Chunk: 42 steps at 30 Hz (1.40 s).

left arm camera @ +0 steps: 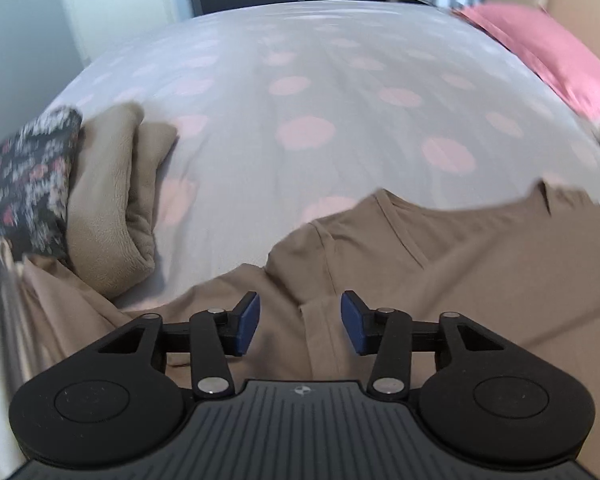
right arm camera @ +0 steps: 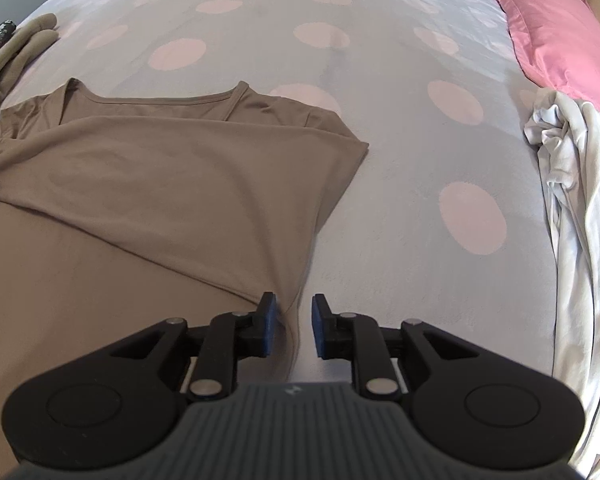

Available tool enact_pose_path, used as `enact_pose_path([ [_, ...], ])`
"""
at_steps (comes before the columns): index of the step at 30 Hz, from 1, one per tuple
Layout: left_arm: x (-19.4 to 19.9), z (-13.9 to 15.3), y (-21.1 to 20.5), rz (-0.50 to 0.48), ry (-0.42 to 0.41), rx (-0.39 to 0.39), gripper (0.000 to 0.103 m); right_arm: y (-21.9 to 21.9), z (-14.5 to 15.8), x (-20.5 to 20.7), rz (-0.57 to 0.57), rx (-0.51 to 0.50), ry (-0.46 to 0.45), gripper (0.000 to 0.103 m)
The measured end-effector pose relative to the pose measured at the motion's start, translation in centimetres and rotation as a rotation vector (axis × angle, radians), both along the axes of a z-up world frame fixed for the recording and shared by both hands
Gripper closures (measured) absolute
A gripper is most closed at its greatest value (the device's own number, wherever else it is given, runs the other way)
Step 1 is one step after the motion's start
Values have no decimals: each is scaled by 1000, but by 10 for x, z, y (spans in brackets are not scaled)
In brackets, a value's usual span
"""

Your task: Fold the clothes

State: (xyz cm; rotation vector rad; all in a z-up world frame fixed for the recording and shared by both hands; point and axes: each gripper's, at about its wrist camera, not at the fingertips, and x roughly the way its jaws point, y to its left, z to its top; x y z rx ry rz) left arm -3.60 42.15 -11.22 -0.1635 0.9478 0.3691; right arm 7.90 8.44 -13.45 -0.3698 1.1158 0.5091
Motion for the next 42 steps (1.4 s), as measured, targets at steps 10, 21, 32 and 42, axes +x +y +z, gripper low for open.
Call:
enact_pose_path([
  [10,9,-11,2,25,-2,12,102,5,-5,10,-2,-13,2,81],
  [21,-13,24,15,37,-26,126,81,6,-3,14,-42,-8,-18,62],
  [32,-76,52,62,250,-5,129,61,13,-3,19,-94,-24,-6,21],
  [42,-75,20,51,202,64,148,82,33,26,16,-66,129,0,13],
])
